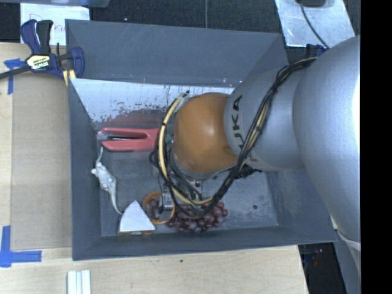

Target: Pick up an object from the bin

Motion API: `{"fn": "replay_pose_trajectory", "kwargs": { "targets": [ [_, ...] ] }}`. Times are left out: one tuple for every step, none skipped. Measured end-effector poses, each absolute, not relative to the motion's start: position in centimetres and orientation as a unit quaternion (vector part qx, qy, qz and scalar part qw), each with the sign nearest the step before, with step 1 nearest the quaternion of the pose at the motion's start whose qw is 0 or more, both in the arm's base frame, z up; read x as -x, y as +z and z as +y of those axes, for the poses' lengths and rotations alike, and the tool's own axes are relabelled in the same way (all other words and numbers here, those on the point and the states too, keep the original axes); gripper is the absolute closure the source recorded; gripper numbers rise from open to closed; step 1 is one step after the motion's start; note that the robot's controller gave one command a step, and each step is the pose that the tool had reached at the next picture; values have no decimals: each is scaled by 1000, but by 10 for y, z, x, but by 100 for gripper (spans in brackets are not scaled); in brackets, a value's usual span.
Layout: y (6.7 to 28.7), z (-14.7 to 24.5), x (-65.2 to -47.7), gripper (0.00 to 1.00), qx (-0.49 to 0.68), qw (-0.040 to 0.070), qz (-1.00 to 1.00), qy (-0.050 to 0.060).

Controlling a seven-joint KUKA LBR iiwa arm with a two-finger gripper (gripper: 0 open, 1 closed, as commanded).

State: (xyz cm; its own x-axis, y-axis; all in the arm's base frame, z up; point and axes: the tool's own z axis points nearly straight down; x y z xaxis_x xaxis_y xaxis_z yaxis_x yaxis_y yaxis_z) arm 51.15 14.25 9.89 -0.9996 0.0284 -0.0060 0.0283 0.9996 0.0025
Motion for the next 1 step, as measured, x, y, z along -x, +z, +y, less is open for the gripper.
{"fn": "replay_pose_trajectory", "kwargs": {
  "targets": [
    [109,114,-507,0,90,5,996,2]
  ]
}}
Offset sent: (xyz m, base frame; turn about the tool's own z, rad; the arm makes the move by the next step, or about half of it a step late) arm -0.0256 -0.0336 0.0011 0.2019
